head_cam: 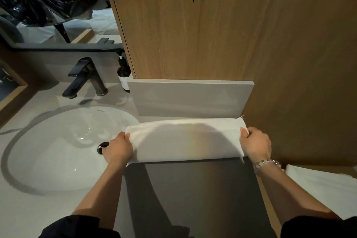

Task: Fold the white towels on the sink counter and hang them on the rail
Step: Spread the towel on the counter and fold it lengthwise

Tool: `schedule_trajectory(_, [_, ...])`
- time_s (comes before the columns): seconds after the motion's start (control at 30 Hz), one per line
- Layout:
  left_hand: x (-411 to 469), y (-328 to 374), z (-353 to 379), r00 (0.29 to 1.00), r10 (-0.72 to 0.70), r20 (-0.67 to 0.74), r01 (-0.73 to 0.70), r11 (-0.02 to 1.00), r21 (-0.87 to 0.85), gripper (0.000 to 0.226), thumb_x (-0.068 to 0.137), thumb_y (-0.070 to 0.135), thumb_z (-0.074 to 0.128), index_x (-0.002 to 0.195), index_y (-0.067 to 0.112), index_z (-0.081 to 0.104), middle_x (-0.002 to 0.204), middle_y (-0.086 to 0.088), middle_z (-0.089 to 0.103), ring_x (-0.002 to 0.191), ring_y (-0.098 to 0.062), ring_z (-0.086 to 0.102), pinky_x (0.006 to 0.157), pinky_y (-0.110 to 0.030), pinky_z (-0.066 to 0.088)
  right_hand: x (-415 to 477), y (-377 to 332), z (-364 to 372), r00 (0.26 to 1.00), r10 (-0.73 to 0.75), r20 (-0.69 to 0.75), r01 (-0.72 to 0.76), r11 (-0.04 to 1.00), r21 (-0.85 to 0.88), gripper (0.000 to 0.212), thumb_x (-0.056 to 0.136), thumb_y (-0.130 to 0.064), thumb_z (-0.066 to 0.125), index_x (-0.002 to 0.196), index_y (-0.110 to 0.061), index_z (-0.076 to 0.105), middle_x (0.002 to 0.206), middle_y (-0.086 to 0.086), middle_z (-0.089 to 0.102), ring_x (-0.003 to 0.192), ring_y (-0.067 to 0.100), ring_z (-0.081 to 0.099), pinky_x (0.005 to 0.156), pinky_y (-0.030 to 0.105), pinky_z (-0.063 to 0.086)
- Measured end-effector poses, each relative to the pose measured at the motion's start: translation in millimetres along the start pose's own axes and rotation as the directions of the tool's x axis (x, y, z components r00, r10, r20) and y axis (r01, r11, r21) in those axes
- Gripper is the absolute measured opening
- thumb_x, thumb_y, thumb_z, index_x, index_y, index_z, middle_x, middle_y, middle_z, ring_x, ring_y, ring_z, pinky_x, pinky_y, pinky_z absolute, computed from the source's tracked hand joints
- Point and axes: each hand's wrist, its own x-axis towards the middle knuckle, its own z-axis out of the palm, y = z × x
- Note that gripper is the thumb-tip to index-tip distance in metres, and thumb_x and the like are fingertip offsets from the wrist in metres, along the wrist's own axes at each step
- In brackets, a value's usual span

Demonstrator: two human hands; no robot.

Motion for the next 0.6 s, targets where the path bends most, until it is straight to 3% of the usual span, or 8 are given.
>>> schedule_trajectory(0.13, [-2,-1,-3,0.999,-0.009,0.046,0.005,0.996,0.093,0.035,0.101,0.027,0.023,0.102,0.01,0.054,0.106,-0.014,0.064,0.1,-0.032,0.055,0.092,-0.039,0.03,-6,1,1,0.999,0.027,-0.018,-0.027,1.0,0.006,0.029,0.096,-0.041,0.044,0.096,-0.013,0.051,0.099,0.013,0.063,0.089,0.031,0.058,0.072,0.035,0.045])
schedule_trajectory(0.27, [-3,12,-9,0.999,-0.026,-0.022,0.028,0.995,0.096,0.03,0.095,0.016,0.033,0.121,0.011,0.048,0.122,-0.012,0.055,0.115,-0.032,0.049,0.097,-0.041,0.03,-10,-13,-12,0.991,-0.04,-0.129,0.027,0.995,-0.096,0.04,0.09,-0.029,0.058,0.124,-0.01,0.048,0.123,0.013,0.055,0.116,0.032,0.049,0.093,0.042,0.039])
schedule_trajectory(0.3, [-8,20,-7,0.994,0.034,-0.106,-0.027,0.998,0.06,0.035,0.092,0.011,0.034,0.123,0.009,0.049,0.121,-0.014,0.055,0.114,-0.033,0.049,0.098,-0.043,0.031,-12,-19,-11,0.978,-0.109,-0.18,0.091,0.99,-0.108,0.037,0.088,-0.023,0.057,0.123,-0.01,0.05,0.122,0.013,0.054,0.116,0.032,0.049,0.093,0.042,0.038])
schedule_trajectory(0.37, [-23,40,-1,0.928,0.268,-0.257,-0.276,0.961,0.008,0.046,0.083,0.01,0.031,0.121,0.003,0.055,0.116,-0.021,0.059,0.109,-0.039,0.056,0.097,-0.049,0.036,-25,-34,-3,0.923,-0.305,-0.237,0.291,0.952,-0.09,0.029,0.085,-0.012,0.052,0.113,-0.008,0.059,0.111,0.015,0.06,0.105,0.035,0.055,0.088,0.043,0.041])
schedule_trajectory(0.4, [-33,51,4,0.892,0.372,-0.257,-0.385,0.923,-0.002,0.053,0.082,0.016,0.026,0.126,0.002,0.052,0.125,-0.023,0.056,0.118,-0.039,0.052,0.103,-0.051,0.032,-34,-42,7,0.879,-0.409,-0.245,0.404,0.912,-0.074,0.029,0.083,-0.011,0.049,0.107,-0.006,0.063,0.106,0.016,0.064,0.099,0.037,0.06,0.087,0.045,0.044])
schedule_trajectory(0.47, [-52,69,12,0.862,0.503,-0.057,-0.503,0.864,0.025,0.067,0.087,0.032,0.008,0.147,0.01,0.026,0.154,-0.012,0.025,0.144,-0.028,0.018,0.116,-0.042,0.003,-54,-59,27,0.806,-0.573,-0.15,0.575,0.818,-0.038,0.035,0.09,-0.02,0.039,0.108,-0.005,0.065,0.109,0.017,0.066,0.101,0.038,0.063,0.092,0.052,0.046])
schedule_trajectory(0.5, [-56,74,19,0.842,0.539,0.034,-0.54,0.841,0.034,0.067,0.088,0.036,-0.001,0.15,0.014,0.013,0.158,-0.006,0.009,0.147,-0.023,0.002,0.116,-0.037,-0.007,-62,-67,35,0.78,-0.624,-0.045,0.623,0.782,-0.037,0.045,0.097,-0.028,0.028,0.113,-0.005,0.064,0.116,0.016,0.065,0.109,0.037,0.061,0.096,0.055,0.042])
schedule_trajectory(0.6, [-59,77,29,0.812,0.558,0.17,-0.575,0.815,0.076,0.061,0.094,0.042,0.0,0.15,0.018,-0.004,0.159,-0.001,-0.01,0.145,-0.019,-0.013,0.113,-0.035,-0.014,-72,-79,49,0.728,-0.649,0.222,0.676,0.733,-0.076,0.088,0.088,-0.05,-0.017,0.143,-0.009,0.037,0.152,0.008,0.032,0.142,0.026,0.027,0.114,0.045,0.011])
